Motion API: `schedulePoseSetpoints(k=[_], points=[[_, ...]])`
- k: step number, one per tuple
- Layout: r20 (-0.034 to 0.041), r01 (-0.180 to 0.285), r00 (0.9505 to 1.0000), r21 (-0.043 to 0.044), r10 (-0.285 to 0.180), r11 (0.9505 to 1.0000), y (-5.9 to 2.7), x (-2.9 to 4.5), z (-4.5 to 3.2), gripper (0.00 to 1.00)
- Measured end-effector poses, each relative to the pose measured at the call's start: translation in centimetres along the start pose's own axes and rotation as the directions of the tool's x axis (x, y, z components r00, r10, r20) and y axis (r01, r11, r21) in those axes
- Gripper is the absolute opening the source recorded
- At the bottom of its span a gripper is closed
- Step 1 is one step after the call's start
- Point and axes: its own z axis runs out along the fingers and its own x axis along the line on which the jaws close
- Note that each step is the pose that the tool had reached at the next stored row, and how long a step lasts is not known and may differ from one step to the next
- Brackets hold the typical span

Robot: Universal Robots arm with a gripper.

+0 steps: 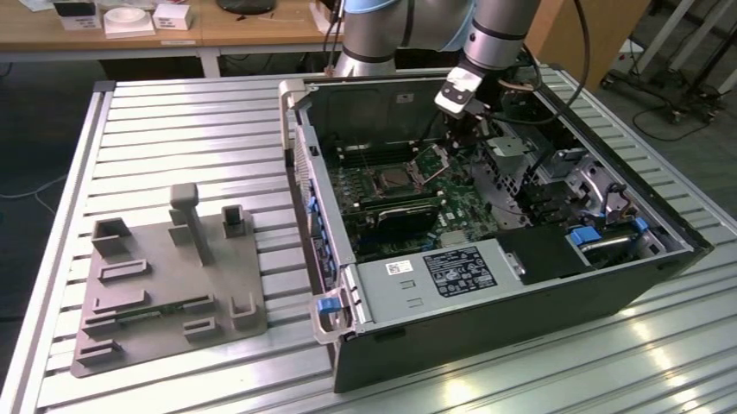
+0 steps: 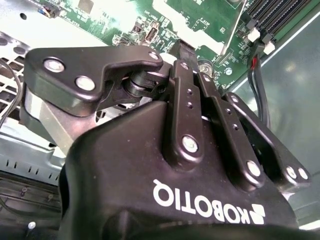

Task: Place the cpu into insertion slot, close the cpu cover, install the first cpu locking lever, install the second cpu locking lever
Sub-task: 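Close the cpu cover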

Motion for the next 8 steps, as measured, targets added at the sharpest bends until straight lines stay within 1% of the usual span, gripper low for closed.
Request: schedulePoseSetpoints(k=[8], points=[[-0.0006, 0.000, 1.0000, 0.0095, 0.000, 1.0000, -0.03, -0.03, 0.03, 0.10]])
